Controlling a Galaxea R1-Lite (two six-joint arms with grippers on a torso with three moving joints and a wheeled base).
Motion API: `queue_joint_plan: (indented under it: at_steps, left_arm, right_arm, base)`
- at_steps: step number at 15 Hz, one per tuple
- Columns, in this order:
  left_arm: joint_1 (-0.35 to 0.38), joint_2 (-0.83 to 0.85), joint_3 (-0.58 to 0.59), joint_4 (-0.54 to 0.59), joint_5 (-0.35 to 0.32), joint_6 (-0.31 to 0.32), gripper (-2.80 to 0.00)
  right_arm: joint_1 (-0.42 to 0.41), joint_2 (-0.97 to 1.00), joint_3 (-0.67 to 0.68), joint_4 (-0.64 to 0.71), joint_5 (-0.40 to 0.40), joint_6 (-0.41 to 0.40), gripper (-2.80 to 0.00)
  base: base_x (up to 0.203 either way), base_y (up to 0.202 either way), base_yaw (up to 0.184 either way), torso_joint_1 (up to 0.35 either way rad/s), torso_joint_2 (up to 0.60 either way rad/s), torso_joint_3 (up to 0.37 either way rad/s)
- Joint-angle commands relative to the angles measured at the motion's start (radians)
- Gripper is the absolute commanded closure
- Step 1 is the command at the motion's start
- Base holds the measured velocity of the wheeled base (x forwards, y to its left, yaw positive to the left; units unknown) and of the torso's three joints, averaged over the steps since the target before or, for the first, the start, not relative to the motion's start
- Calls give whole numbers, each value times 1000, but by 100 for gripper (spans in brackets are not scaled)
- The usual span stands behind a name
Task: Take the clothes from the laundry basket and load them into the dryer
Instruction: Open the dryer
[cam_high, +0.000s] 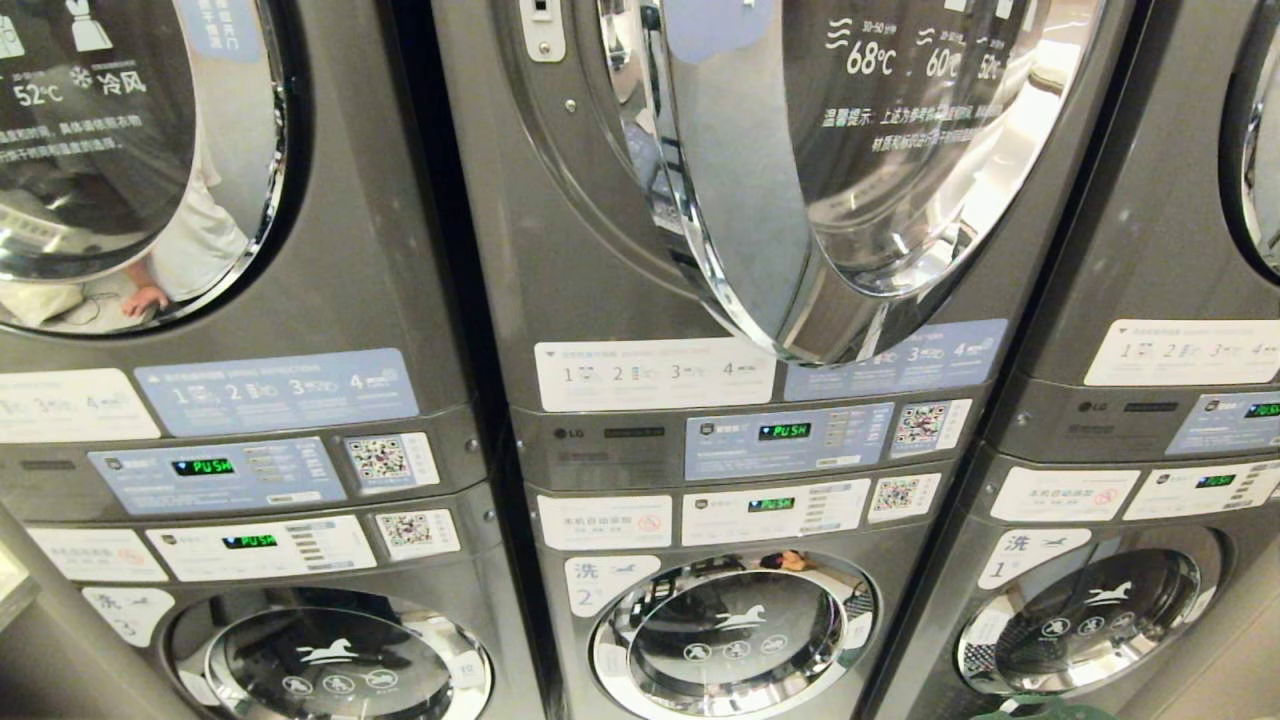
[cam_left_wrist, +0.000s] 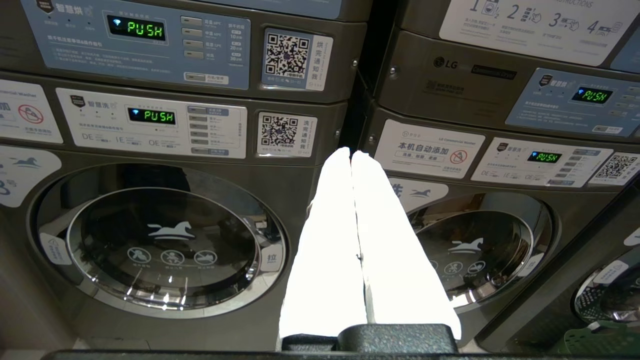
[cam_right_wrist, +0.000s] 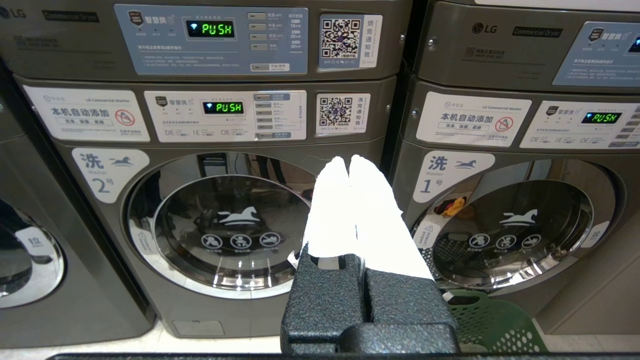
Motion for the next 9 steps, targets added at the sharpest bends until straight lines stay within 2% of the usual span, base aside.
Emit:
queue_joint_plan:
  at_steps: [1,3,5,9]
  left_arm:
    - [0,0,29,0,1,0,0]
    - [0,0,29,0,1,-1,0]
    - [0,0,29,-1,1,-3,0]
    - [0,0,29,0,3,-4,0]
  right_arm:
    - [0,0,6,-1,0,3,0]
    - [0,0,6,-1,-1,4,0]
    - [0,0,6,-2,-1,4,0]
    - [0,0,6,-2,-1,4,0]
  base:
    - [0,0,0,0,0,0]
    - [0,0,0,0,0,0]
    - [5,-84,4,-2,0,2]
    - [1,-192,3,5,6,3]
